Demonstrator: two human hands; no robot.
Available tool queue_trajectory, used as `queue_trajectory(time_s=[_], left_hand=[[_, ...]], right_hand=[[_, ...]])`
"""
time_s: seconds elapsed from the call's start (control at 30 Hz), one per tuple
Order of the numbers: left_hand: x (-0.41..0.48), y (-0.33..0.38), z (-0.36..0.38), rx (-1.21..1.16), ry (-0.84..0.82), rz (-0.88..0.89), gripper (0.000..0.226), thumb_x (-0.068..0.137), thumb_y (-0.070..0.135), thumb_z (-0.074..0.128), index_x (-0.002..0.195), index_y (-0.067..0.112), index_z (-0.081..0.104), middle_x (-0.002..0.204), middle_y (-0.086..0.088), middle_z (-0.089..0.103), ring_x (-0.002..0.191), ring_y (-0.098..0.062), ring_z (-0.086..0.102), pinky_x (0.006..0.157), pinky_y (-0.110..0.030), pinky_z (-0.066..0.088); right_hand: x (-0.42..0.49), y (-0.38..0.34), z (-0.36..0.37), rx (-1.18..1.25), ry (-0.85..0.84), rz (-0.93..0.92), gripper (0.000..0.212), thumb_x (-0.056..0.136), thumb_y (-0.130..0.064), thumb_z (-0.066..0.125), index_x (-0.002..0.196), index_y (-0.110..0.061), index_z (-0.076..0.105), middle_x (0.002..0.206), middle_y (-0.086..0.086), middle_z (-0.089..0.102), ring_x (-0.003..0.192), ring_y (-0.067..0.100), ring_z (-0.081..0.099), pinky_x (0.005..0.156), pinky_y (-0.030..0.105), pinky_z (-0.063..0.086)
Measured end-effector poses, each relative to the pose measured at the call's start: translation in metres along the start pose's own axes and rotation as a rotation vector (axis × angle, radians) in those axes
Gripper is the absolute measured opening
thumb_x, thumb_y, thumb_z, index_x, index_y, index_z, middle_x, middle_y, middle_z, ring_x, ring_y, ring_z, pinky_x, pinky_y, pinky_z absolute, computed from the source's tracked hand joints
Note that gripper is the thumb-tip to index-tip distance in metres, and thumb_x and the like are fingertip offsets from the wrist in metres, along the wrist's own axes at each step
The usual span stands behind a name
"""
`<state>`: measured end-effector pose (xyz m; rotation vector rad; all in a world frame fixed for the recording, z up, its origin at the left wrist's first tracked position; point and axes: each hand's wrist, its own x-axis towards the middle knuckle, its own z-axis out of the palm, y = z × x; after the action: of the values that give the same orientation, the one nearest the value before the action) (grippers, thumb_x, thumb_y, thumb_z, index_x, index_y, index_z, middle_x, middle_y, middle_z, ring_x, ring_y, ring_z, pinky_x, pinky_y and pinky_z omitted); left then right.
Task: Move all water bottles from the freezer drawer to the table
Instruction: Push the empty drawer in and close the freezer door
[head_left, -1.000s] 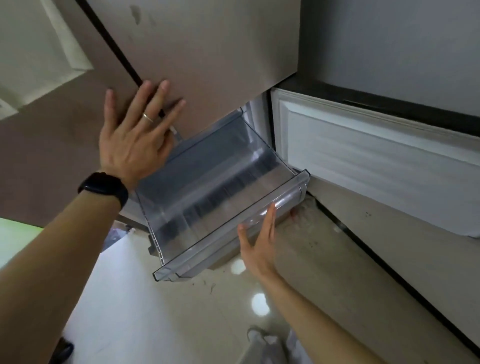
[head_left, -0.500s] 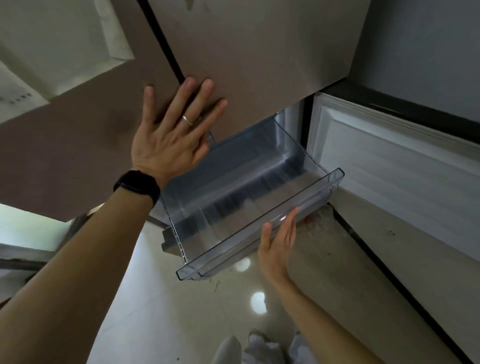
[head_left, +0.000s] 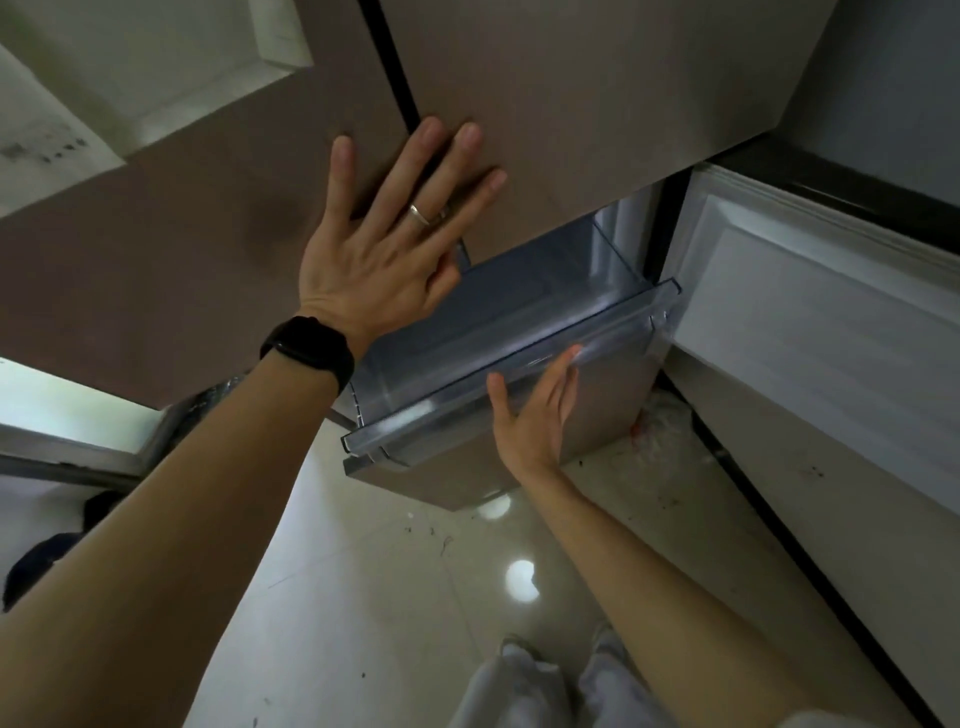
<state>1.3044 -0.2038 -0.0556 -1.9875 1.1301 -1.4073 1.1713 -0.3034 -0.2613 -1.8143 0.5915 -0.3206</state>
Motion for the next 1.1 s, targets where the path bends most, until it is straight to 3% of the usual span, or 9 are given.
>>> queue_trajectory(time_s=[0.13,0.3,0.57,0.67,0.87,1.0,1.1], left_hand=[[0.0,0.001,0.001,-0.004,-0.014,0.002,0.067,0.097,0.04,0.044,0.16,0.029,0.024,0.162,-0.001,0.034,0.147,-0.024,0.036,0.115,-0.063,0.013],[-0.002,0.001,0.003,0.014,-0.018,-0.012,0.069,0.096,0.04,0.044,0.161,0.029,0.023,0.163,-0.001,0.033,0.149,-0.024,0.031,0.117,-0.061,0.004],[-0.004,0.002,0.004,0.051,-0.015,-0.008,0.069,0.096,0.042,0.045,0.16,0.03,0.023,0.163,-0.001,0.032,0.149,-0.023,0.03,0.115,-0.06,0.008],[-0.003,0.002,0.004,0.073,-0.011,0.0,0.068,0.096,0.042,0.045,0.16,0.03,0.025,0.162,0.0,0.034,0.148,-0.023,0.031,0.115,-0.06,0.008],[-0.002,0.001,0.002,0.1,-0.03,0.015,0.069,0.095,0.042,0.046,0.16,0.031,0.025,0.162,0.001,0.034,0.147,-0.023,0.03,0.115,-0.059,0.007],[-0.001,0.002,0.0,0.106,-0.058,0.013,0.068,0.096,0.043,0.041,0.161,0.032,0.022,0.164,0.0,0.026,0.149,-0.023,0.025,0.116,-0.06,0.005],[0.001,0.002,-0.003,0.073,-0.075,-0.009,0.066,0.099,0.044,0.04,0.161,0.032,0.021,0.165,0.0,0.022,0.152,-0.022,0.019,0.118,-0.059,0.0]], right_hand=[[0.022,-0.008,0.018,-0.033,-0.038,-0.038,0.107,0.085,-0.083,0.04,0.148,-0.037,-0.032,0.153,-0.03,-0.034,0.149,0.012,-0.019,0.111,0.028,-0.007],[0.052,-0.019,0.033,-0.017,-0.08,-0.017,0.107,0.083,-0.084,0.041,0.145,-0.042,-0.036,0.161,-0.019,-0.024,0.15,0.02,-0.016,0.119,0.042,0.005],[0.094,-0.028,0.058,-0.138,-0.118,-0.044,0.101,0.084,-0.087,0.029,0.142,-0.041,-0.04,0.159,-0.018,-0.03,0.147,0.018,-0.019,0.118,0.041,-0.004],[0.105,-0.03,0.065,-0.198,-0.13,-0.044,0.1,0.088,-0.083,0.027,0.147,-0.033,-0.036,0.158,-0.014,-0.033,0.149,0.022,-0.018,0.118,0.04,-0.006],[0.12,-0.041,0.06,-0.227,-0.268,0.008,0.103,0.09,-0.078,0.034,0.147,-0.028,-0.036,0.161,-0.005,-0.03,0.15,0.027,-0.018,0.121,0.05,-0.002],[0.122,-0.037,0.021,-0.303,-0.377,-0.081,0.095,0.095,-0.066,0.041,0.152,-0.031,-0.027,0.167,0.0,-0.011,0.152,0.032,0.002,0.121,0.055,0.013],[0.118,-0.032,-0.018,-0.402,-0.444,-0.104,0.08,0.1,-0.057,0.041,0.159,-0.029,-0.005,0.167,0.005,0.01,0.15,0.033,0.017,0.119,0.053,0.023]])
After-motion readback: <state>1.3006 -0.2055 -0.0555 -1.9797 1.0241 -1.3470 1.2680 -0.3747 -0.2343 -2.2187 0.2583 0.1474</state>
